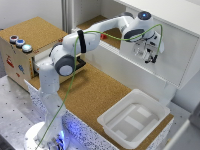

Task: Move the door all the way to the left

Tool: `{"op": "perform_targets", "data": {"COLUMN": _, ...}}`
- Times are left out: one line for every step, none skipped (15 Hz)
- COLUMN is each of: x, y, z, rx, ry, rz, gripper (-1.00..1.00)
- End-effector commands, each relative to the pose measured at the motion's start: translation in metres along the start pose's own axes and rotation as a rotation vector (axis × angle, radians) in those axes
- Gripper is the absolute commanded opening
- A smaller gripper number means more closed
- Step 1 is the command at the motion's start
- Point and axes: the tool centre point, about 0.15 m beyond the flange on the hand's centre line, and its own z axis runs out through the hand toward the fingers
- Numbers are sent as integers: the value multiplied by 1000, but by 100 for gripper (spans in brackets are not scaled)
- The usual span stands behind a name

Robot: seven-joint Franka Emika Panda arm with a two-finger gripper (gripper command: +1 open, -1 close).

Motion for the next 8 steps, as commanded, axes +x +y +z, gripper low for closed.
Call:
{"op": "perform_targets", "data": {"x": 14, "y": -36, "z": 8, "rx": 52, "ry": -98, "rz": 53, "gripper": -100}}
{"op": "perform_targets", "data": {"x": 13, "y": -42, "z": 7, "rx": 41, "ry": -97, "rz": 59, "gripper": -100}}
{"op": "perform_targets", "data": {"x": 11, "y": -50, "z": 6, "rx": 27, "ry": -97, "rz": 69, "gripper": -100}}
{"op": "perform_targets", "data": {"x": 11, "y": -57, "z": 4, "rx": 13, "ry": -97, "rz": 82, "gripper": -100}}
{"op": "perform_targets", "data": {"x": 9, "y": -65, "z": 2, "rx": 7, "ry": -96, "rz": 92, "gripper": -100}}
{"op": "perform_targets", "data": {"x": 8, "y": -73, "z": 1, "rx": -10, "ry": -92, "rz": 91, "gripper": -100}}
{"op": "perform_targets", "data": {"x": 7, "y": -79, "z": 1, "rx": -4, "ry": -97, "rz": 91, "gripper": -100}}
{"op": "perform_targets", "data": {"x": 7, "y": -87, "z": 1, "rx": -3, "ry": -104, "rz": 92, "gripper": -100}}
